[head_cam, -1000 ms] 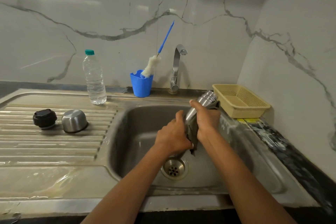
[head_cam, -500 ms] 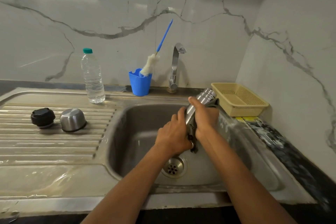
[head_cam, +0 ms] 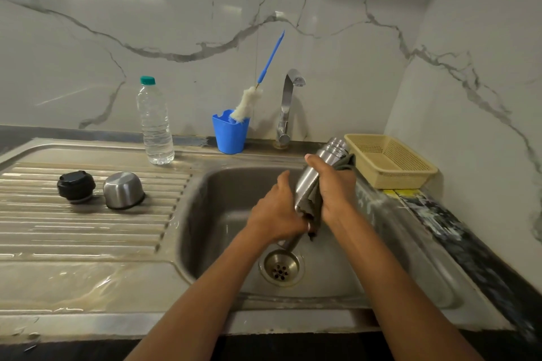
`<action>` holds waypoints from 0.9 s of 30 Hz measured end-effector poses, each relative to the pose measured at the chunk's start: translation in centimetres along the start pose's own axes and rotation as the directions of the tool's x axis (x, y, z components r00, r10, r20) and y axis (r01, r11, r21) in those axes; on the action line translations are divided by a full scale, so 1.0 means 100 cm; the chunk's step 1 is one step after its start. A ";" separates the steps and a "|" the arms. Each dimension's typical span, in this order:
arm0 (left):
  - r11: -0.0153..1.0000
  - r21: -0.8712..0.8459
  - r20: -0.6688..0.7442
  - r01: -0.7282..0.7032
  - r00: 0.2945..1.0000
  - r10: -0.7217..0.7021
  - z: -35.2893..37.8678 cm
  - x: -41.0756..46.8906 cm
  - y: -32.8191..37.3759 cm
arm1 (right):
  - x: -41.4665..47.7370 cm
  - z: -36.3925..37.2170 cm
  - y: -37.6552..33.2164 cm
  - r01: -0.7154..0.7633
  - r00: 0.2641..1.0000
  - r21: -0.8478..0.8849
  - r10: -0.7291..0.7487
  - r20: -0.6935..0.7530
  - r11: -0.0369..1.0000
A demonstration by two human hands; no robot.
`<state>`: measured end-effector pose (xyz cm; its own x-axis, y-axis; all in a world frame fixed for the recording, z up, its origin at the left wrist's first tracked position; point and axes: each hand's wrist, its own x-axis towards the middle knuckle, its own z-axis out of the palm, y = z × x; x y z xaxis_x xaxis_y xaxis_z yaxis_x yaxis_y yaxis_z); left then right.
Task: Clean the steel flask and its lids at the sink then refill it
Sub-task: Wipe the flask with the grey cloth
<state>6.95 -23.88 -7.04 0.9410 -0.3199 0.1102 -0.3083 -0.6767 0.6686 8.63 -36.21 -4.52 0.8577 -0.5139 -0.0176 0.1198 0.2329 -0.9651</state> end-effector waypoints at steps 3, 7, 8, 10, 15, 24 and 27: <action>0.969 0.247 -0.063 -0.029 0.997 0.046 0.016 -0.006 0.009 | 0.004 0.000 0.004 0.029 0.998 0.012 -0.028 -0.056 1.000; 1.000 0.023 -0.012 -0.010 1.000 0.010 0.013 0.005 0.001 | 0.006 -0.003 0.000 0.063 0.996 -0.009 -0.062 0.060 0.998; 0.994 -0.106 0.039 -0.001 0.999 0.005 0.009 0.008 -0.004 | 0.006 -0.003 -0.001 0.067 0.993 -0.011 -0.066 0.096 0.998; 0.940 -0.341 0.115 0.028 0.993 0.012 0.001 0.007 -0.012 | 0.007 -0.003 -0.002 0.068 0.987 -0.006 -0.066 0.149 0.998; 0.827 -0.560 0.122 0.036 0.992 0.039 -0.010 0.001 -0.014 | 0.014 -0.003 0.002 -0.002 0.993 0.034 -0.002 0.122 0.999; 0.873 -0.484 -0.081 -0.058 0.996 0.021 -0.036 -0.007 -0.010 | 0.004 -0.005 -0.010 -0.194 0.977 0.058 0.187 0.101 0.979; 0.847 -0.526 -0.159 -0.074 0.987 -0.012 -0.041 -0.016 -0.011 | -0.014 0.008 -0.014 -0.163 0.975 0.061 0.151 0.163 0.985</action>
<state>6.34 -19.89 -4.96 0.9549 -0.2020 0.2177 -0.2578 -0.2002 0.9452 7.66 -35.18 -2.93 0.9359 -0.3311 -0.1201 0.0091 0.3636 -0.9315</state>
